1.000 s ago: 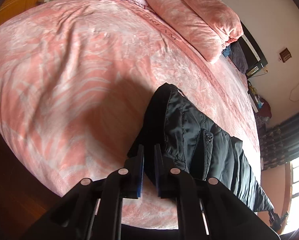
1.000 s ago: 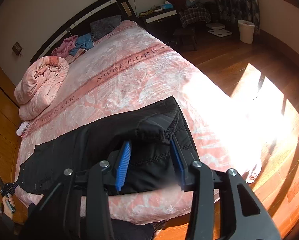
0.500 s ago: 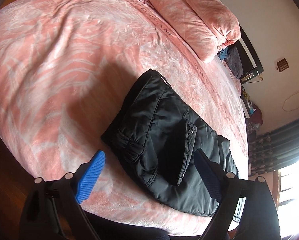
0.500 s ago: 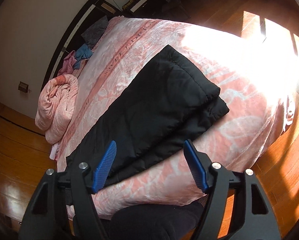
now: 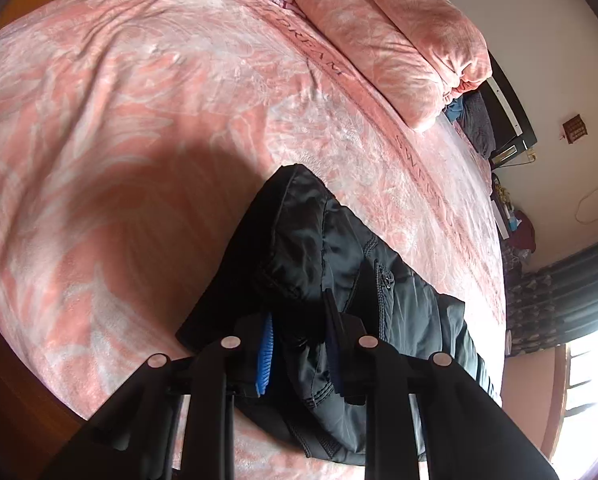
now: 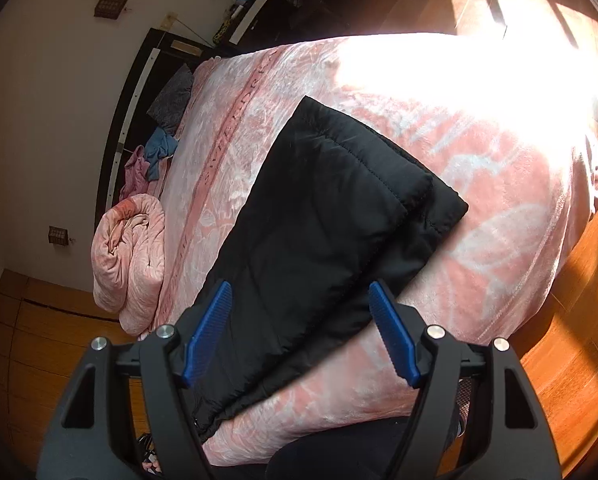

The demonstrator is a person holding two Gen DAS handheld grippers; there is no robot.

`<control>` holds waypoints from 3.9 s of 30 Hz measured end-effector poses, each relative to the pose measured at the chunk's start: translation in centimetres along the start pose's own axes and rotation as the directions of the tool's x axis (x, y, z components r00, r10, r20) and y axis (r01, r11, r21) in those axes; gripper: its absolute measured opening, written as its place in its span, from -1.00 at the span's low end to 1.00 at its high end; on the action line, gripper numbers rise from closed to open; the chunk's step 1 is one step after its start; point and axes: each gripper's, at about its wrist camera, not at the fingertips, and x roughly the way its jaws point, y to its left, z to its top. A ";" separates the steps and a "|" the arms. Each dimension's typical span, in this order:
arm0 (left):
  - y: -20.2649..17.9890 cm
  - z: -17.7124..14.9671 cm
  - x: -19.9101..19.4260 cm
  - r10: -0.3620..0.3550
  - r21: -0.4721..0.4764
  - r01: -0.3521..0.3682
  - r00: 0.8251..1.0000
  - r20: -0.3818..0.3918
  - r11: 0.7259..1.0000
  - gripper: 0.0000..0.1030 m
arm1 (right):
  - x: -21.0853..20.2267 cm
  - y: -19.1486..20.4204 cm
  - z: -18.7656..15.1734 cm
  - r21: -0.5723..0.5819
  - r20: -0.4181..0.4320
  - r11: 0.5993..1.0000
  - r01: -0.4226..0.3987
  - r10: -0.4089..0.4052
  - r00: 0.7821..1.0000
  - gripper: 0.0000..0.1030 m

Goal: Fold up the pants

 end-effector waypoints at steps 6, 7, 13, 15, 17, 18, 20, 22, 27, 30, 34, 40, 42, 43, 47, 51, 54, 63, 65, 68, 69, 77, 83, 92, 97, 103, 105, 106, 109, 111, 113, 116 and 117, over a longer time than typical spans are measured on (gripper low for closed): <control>0.6 -0.1 0.6 0.035 -0.008 -0.035 0.999 -0.026 0.999 -0.57 | 0.9 -2.6 1.9 0.142 0.045 0.990 -0.012 0.005 0.999 0.40; 1.0 -0.3 0.7 0.030 -0.023 -0.031 0.999 -0.030 0.999 -0.57 | 1.2 -2.9 2.2 0.165 0.047 0.986 -0.016 0.009 0.999 0.40; 1.3 -0.7 0.6 0.038 -0.026 -0.039 0.999 -0.033 0.999 -0.57 | 2.6 -3.3 3.6 0.196 0.041 0.981 0.006 -0.014 0.999 -0.80; 1.3 -0.6 0.5 0.028 -0.038 -0.029 0.999 -0.024 0.999 -0.59 | 2.0 -2.9 3.3 0.175 0.061 0.984 0.014 -0.025 0.998 -0.81; 1.4 -0.6 0.4 0.028 -0.050 -0.030 0.999 -0.022 0.998 -0.61 | 1.3 -2.7 2.7 0.159 0.074 0.987 0.032 -0.044 0.996 -0.82; 1.5 -0.6 0.4 0.024 -0.055 -0.025 0.999 -0.024 0.998 -0.62 | 1.1 -2.9 2.5 0.162 0.078 0.986 0.029 -0.042 0.996 -0.82; 1.8 -0.5 0.3 0.016 -0.062 -0.018 0.999 -0.032 0.998 -0.62 | 0.9 -3.7 2.1 0.174 0.076 0.984 0.027 -0.041 0.996 -0.82; 2.0 -0.6 0.2 0.014 -0.060 -0.017 0.999 -0.037 0.998 -0.62 | 1.0 -4.2 2.0 0.176 0.064 0.984 0.033 -0.045 0.997 -0.82; 2.6 -0.8 0.3 0.020 -0.065 -0.022 0.999 -0.040 0.998 -0.62 | 0.9 -4.8 1.9 0.165 0.054 0.986 0.035 -0.045 0.998 -0.82; 2.5 -0.9 0.7 0.039 -0.061 -0.041 0.999 -0.029 0.997 -0.62 | 1.4 -4.6 2.4 0.147 0.044 0.988 0.051 -0.058 0.997 -0.82; 2.9 -1.2 1.3 0.055 -0.069 -0.057 0.998 -0.037 0.996 -0.62 | 1.7 -4.6 2.6 0.152 0.047 0.986 0.065 -0.072 0.996 -0.82; 2.8 -1.4 0.3 0.052 -0.053 -0.054 0.998 -0.034 0.997 -0.42 | -0.1 -5.7 2.1 0.181 0.102 0.984 0.003 -0.022 0.995 -0.45; 2.2 -1.8 -1.0 0.087 -0.025 -0.087 0.996 0.008 0.996 -0.36 | -2.1 -6.5 2.0 0.209 0.155 0.978 -0.017 -0.016 0.988 -0.15; 1.9 -2.1 -1.8 0.102 -0.012 -0.102 0.994 0.041 0.995 -0.06 | -2.9 -7.0 1.9 0.227 0.176 0.973 -0.031 -0.010 0.984 0.00; 0.6 -3.8 -3.4 0.114 0.045 -0.121 0.985 0.131 0.992 0.55 | -3.1 -7.9 1.6 0.240 0.160 0.967 -0.082 0.044 0.986 0.03; -0.1 -4.8 -1.9 0.115 0.068 -0.121 0.990 0.081 0.990 0.56 | -1.4 -7.7 1.5 0.229 0.123 0.969 -0.095 0.068 0.990 0.13; 0.2 -5.3 -0.7 0.115 0.032 -0.117 0.992 0.050 0.993 0.65 | -0.1 -7.9 1.6 0.244 0.118 0.963 -0.112 0.085 0.989 0.14; 0.7 -6.2 1.4 0.154 -0.040 -0.153 0.988 0.024 0.987 0.73 | 1.9 -7.5 2.4 0.204 0.100 0.968 -0.146 0.127 0.987 0.17; 0.6 -6.5 1.6 0.165 -0.042 -0.163 0.986 0.029 0.986 0.74 | 2.1 -7.3 2.7 0.195 0.096 0.970 -0.149 0.132 0.987 0.17; 0.5 -6.7 1.7 0.181 -0.048 -0.179 0.982 0.050 0.983 0.76 | 2.1 -6.9 2.8 0.186 0.091 0.973 -0.138 0.123 0.988 0.03; 0.5 -6.8 1.7 0.185 -0.053 -0.182 0.981 0.055 0.982 0.77 | 2.1 -6.7 2.8 0.181 0.089 0.974 -0.137 0.123 0.988 -0.06; 0.1 -7.3 1.8 0.212 -0.068 -0.206 0.972 0.105 0.976 0.77 | 0.3 -3.1 2.9 0.068 0.092 0.995 -0.069 0.063 0.994 -0.60; -0.2 -8.3 1.8 0.222 -0.084 -0.211 0.963 0.152 0.974 0.77 | -0.9 1.0 3.0 -0.027 0.114 1.000 -0.016 0.019 0.993 -0.65; 0.2 -9.9 2.0 0.231 -0.114 -0.211 0.952 0.203 0.971 0.77 | -2.5 6.6 2.3 -0.149 0.144 0.989 0.021 0.000 0.990 -0.69; 0.3 -10.5 1.5 0.238 -0.129 -0.213 0.944 0.228 0.969 0.77 | -3.3 10.3 1.2 -0.237 0.176 0.969 0.068 -0.026 0.984 -0.70; 0.5 -10.7 1.4 0.230 -0.129 -0.205 0.947 0.225 0.970 0.77 | -3.5 13.6 -0.3 -0.301 0.206 0.948 0.107 -0.045 0.978 -0.71; 0.6 -10.7 1.5 0.223 -0.134 -0.197 0.950 0.218 0.971 0.78 | -3.5 14.3 -0.7 -0.314 0.214 0.942 0.116 -0.049 0.976 -0.71; 0.7 -10.7 1.6 0.218 -0.139 -0.191 0.952 0.216 0.972 0.78 | -3.5 14.6 -0.8 -0.317 0.218 0.941 0.122 -0.053 0.974 -0.72; 0.9 -10.7 1.7 0.209 -0.145 -0.180 0.955 0.213 0.973 0.78 | -3.7 15.2 -1.3 -0.323 0.228 0.937 0.133 -0.059 0.972 -0.72; 0.9 -10.7 1.7 0.208 -0.144 -0.180 0.955 0.210 0.973 0.78 | -3.9 15.7 -1.7 -0.331 0.236 0.934 0.135 -0.057 0.970 -0.72; 0.9 -10.7 1.8 0.208 -0.145 -0.180 0.956 0.206 0.973 0.79 | -4.0 16.1 -2.1 -0.345 0.248 0.926 0.150 -0.065 0.967 -0.73; 1.1 -10.6 1.9 0.203 -0.149 -0.175 0.958 0.202 0.973 0.79 | -4.2 16.7 -2.7 -0.357 0.254 0.921 0.155 -0.064 0.965 -0.73; 1.1 -10.6 1.9 0.202 -0.150 -0.174 0.958 0.202 0.973 0.79 | -4.3 17.0 -2.9 -0.366 0.261 0.916 0.165 -0.070 0.963 -0.73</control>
